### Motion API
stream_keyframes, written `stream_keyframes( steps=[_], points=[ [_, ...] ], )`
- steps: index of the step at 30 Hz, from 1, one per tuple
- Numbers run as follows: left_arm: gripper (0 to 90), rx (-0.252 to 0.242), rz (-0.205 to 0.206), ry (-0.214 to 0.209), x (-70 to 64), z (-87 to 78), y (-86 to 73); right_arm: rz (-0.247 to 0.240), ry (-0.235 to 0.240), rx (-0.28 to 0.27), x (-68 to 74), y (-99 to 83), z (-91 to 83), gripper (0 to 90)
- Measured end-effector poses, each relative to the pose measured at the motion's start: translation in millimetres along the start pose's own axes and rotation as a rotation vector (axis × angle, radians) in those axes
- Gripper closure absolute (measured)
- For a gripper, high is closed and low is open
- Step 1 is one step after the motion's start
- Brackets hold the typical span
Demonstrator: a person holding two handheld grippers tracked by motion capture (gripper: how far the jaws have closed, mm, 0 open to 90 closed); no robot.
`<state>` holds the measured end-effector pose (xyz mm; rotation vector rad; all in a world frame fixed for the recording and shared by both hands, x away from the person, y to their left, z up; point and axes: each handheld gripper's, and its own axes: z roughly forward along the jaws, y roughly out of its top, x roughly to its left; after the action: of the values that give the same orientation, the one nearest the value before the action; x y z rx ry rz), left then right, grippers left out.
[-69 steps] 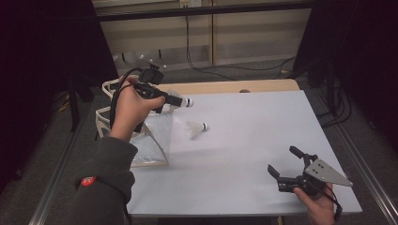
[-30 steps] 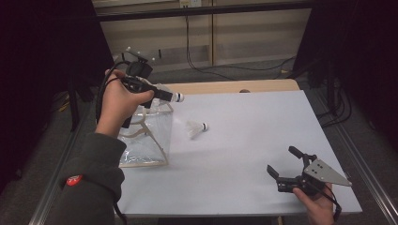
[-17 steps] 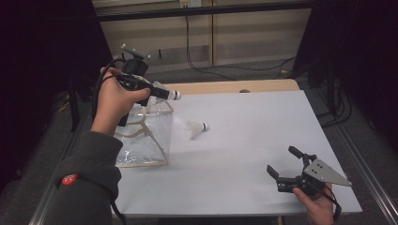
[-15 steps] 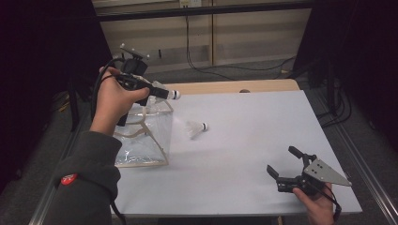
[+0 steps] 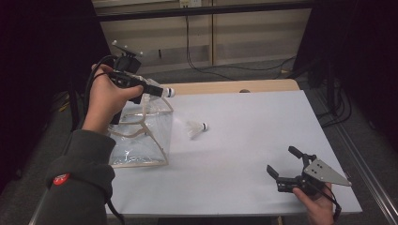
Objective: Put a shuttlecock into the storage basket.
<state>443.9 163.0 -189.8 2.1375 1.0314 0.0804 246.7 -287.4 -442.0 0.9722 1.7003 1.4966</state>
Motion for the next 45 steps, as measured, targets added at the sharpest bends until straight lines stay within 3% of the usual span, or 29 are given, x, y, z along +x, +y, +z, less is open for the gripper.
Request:
stream_keyframes(
  steps=[45],
  points=[
    [89.9,-0.033,-0.029,0.068,24.0,-38.7,-14.5,-0.003,-0.003,0.0,0.4,0.2,-0.2,1.4]
  ],
)
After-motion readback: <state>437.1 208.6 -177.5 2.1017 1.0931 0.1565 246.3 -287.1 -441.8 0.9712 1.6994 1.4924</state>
